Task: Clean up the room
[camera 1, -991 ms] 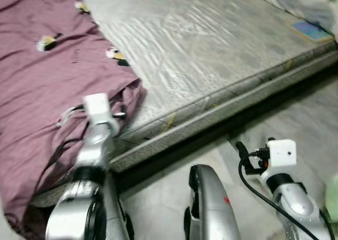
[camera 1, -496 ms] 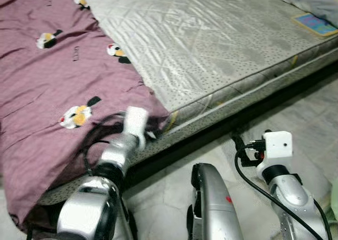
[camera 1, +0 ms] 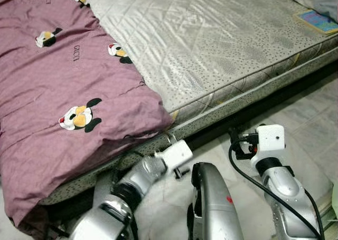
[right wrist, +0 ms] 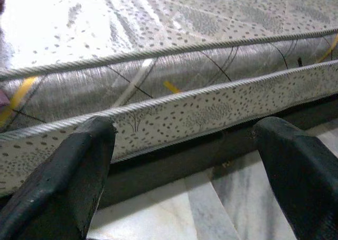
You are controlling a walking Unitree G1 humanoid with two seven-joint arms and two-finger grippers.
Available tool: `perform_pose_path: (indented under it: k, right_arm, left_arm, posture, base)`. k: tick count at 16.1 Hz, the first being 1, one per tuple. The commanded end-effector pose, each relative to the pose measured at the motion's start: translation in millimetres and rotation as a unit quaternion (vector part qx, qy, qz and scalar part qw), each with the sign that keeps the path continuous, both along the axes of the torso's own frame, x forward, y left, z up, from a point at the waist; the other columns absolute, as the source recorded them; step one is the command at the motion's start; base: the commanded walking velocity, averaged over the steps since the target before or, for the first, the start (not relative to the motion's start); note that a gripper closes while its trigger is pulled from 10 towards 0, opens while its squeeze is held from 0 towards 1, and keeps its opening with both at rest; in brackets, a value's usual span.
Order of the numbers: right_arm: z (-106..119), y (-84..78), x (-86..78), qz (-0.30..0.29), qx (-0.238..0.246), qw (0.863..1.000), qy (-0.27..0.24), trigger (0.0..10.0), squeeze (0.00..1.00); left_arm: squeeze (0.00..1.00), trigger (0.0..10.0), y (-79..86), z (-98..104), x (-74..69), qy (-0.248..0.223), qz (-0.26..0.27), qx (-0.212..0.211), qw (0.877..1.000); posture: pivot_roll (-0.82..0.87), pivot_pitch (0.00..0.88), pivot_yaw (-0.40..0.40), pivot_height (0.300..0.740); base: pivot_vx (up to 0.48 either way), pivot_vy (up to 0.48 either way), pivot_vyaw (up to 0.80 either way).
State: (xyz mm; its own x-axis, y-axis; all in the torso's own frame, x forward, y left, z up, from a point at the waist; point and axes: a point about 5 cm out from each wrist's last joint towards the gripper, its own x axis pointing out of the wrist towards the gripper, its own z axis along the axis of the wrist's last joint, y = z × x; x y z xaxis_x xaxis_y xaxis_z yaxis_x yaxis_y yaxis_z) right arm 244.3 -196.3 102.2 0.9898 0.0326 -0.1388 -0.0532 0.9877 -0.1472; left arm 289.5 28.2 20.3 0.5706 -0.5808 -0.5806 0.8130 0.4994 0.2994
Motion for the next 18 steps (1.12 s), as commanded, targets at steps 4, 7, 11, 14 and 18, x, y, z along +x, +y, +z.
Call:
perform_pose_path:
  k: [4, 7, 11, 14, 18]
  right_arm:
    - [-2, 3.4, 6.3, -0.003, 0.002, 1.000, -0.007, 10.0, 0.00]
    - [-3, 8.1, 10.1, -0.003, 0.006, 1.000, -0.013, 10.0, 0.00]
    - [-4, 8.5, 10.6, -0.007, 0.008, 1.000, -0.016, 10.0, 0.00]
    - [-5, 6.2, 10.8, -0.013, 0.006, 1.000, -0.017, 10.0, 0.00]
    - [-7, 4.9, 12.4, -0.019, 0.005, 1.000, -0.013, 10.0, 0.00]
  left_arm:
    - [0.00, 10.0, -15.7, 86, 31.5, -0.222, 0.020, -0.133, 0.966]
    - [0.00, 10.0, -3.9, 127, 50.7, -0.277, 0.067, -0.186, 0.940]
    - [0.00, 10.0, 66.9, 127, 76.2, -0.262, 0.316, -0.213, 0.887]
    - [0.00, 10.0, 112.0, 67, 68.4, -0.128, 0.426, -0.141, 0.884]
    - [0.00, 10.0, 99.0, 4, 33.6, 0.045, 0.334, -0.063, 0.939]
  posture:
    - [-0.16, 0.084, 0.013, 0.533]
    - [-0.15, 0.071, 0.018, 0.533]
    - [-0.15, 0.067, 0.028, 0.533]
    - [-0.15, 0.068, 0.037, 0.533]
    - [-0.16, 0.064, 0.041, 0.533]
  base:
    - [0.000, 0.000, 0.00]
    - [0.000, 0.000, 0.00]
    - [0.000, 0.000, 0.00]
    - [0.000, 0.000, 0.00]
    - [0.000, 0.000, 0.00]
